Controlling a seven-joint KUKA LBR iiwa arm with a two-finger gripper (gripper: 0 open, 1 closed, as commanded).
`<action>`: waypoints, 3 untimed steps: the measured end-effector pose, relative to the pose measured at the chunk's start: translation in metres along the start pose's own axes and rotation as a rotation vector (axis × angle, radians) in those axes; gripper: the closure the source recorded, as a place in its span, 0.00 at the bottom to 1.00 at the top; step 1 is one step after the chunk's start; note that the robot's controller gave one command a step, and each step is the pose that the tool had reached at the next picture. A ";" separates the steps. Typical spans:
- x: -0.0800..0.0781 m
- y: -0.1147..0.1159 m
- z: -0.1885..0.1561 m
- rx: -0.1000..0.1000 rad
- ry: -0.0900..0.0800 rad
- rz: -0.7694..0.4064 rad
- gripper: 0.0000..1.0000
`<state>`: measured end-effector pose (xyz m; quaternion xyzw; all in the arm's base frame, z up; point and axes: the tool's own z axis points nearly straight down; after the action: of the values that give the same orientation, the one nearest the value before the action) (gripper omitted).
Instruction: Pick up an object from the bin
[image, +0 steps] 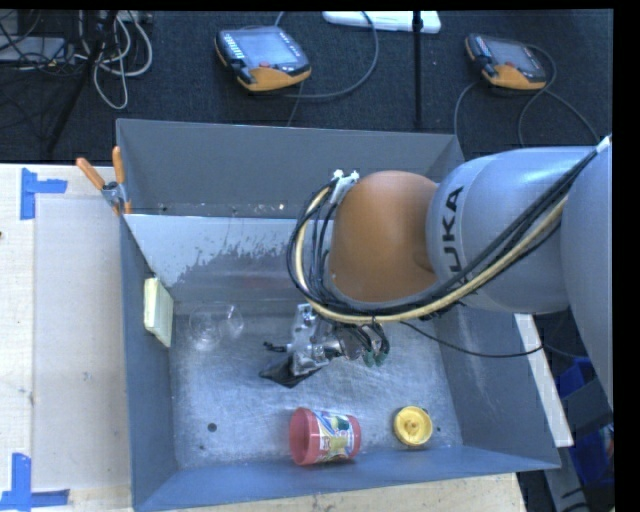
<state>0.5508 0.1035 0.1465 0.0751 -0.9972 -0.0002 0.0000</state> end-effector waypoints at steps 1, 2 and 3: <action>0.003 -0.006 -0.135 0.000 -0.001 -0.077 1.00; 0.003 -0.006 -0.135 0.000 -0.001 -0.076 1.00; -0.021 -0.020 -0.121 0.000 -0.005 -0.148 1.00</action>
Offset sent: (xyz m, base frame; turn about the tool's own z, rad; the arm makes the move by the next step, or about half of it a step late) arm 0.0000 0.0000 0.0000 0.0000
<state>0.5744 0.0864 0.2671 0.1485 -0.9889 -0.0004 -0.0023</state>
